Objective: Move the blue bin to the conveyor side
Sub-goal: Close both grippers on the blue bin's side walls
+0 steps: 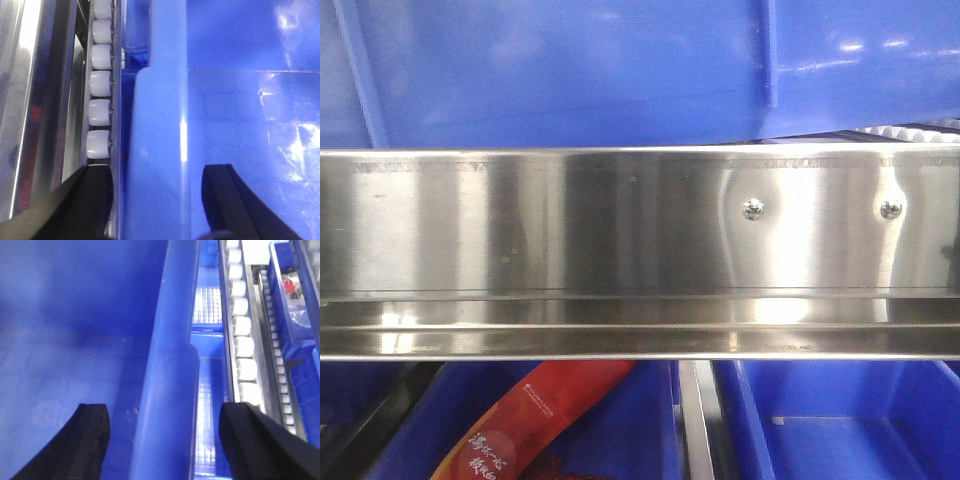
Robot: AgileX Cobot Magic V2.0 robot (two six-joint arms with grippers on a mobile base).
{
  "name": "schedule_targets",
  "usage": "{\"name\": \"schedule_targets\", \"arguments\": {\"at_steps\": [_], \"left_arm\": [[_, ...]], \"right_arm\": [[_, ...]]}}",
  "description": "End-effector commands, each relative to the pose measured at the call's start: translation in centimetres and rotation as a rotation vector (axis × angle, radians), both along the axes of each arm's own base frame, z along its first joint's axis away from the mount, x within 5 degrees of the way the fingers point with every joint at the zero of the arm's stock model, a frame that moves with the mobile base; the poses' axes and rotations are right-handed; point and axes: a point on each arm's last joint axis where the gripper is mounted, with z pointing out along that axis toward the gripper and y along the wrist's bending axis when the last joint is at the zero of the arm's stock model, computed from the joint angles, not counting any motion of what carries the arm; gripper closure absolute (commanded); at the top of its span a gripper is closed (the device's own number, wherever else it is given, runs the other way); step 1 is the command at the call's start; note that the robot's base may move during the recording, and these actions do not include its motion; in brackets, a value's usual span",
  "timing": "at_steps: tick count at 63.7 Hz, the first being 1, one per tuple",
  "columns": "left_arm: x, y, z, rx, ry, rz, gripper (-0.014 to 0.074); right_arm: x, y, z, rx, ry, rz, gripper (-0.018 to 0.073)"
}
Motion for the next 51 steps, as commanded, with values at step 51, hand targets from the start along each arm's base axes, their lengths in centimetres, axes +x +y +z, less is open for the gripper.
{"name": "schedule_targets", "arguments": {"at_steps": [51], "left_arm": [[0.0, 0.2, 0.4, 0.002, -0.018, 0.004, 0.0293]], "right_arm": [[0.2, 0.0, -0.9, -0.021, 0.017, 0.002, 0.0199]]}}
